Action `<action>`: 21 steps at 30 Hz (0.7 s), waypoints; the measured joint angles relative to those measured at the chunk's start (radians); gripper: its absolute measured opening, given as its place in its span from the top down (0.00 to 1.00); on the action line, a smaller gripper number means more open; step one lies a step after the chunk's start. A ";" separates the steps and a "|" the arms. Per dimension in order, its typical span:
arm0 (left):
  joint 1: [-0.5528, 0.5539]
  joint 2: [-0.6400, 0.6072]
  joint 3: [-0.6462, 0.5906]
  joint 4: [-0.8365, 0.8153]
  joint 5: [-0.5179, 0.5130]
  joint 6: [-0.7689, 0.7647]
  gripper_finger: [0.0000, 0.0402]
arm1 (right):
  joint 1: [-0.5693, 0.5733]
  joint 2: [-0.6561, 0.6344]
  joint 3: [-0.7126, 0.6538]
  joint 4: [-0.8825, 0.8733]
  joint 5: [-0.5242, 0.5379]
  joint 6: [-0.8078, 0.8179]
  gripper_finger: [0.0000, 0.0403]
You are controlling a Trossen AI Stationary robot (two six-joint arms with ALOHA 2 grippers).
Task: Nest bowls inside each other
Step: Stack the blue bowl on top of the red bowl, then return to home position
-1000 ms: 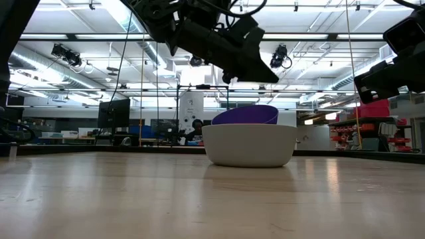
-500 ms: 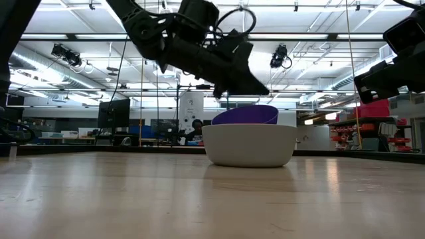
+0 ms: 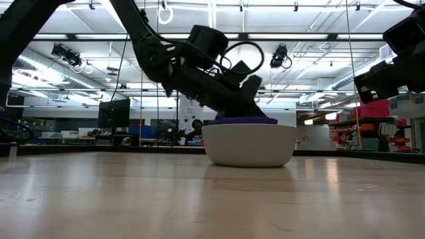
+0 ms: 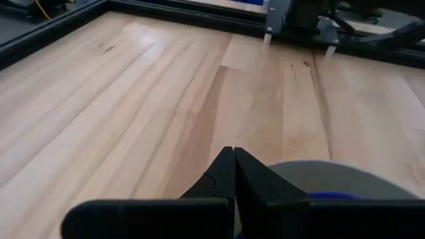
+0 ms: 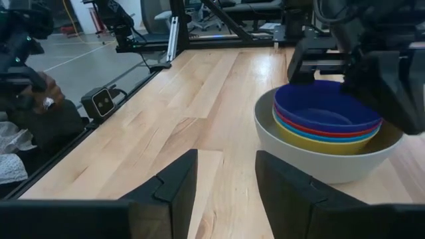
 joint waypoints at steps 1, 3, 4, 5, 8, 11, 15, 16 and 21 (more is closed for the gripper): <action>0.000 0.007 0.008 0.003 -0.006 0.001 1.00 | 0.000 0.000 0.000 0.000 0.000 0.000 0.60; 0.000 0.004 0.015 0.006 -0.006 0.005 1.00 | 0.000 0.000 0.000 0.000 0.000 0.000 0.60; 0.000 0.002 0.022 0.010 -0.005 0.012 1.00 | 0.000 0.000 0.000 0.000 0.000 0.000 0.60; -0.002 -0.008 0.023 0.007 -0.003 0.021 1.00 | 0.000 0.000 0.000 0.000 0.000 0.000 0.60; -0.006 -0.061 0.021 -0.006 -0.006 0.055 1.00 | 0.000 0.000 0.000 0.000 0.000 0.000 0.59; -0.011 -0.136 0.021 -0.088 -0.010 0.095 1.00 | 0.000 0.000 0.000 0.000 0.000 0.000 0.59; -0.042 -0.265 0.020 -0.276 -0.103 0.171 1.00 | 0.000 0.000 0.000 -0.001 0.000 0.000 0.59; -0.055 -0.300 0.020 -0.321 -0.134 0.195 1.00 | 0.000 0.000 0.000 0.000 0.000 0.000 0.59; -0.144 -0.489 0.001 -0.561 -0.256 0.253 1.00 | 0.000 0.011 0.000 0.000 -0.003 0.006 0.60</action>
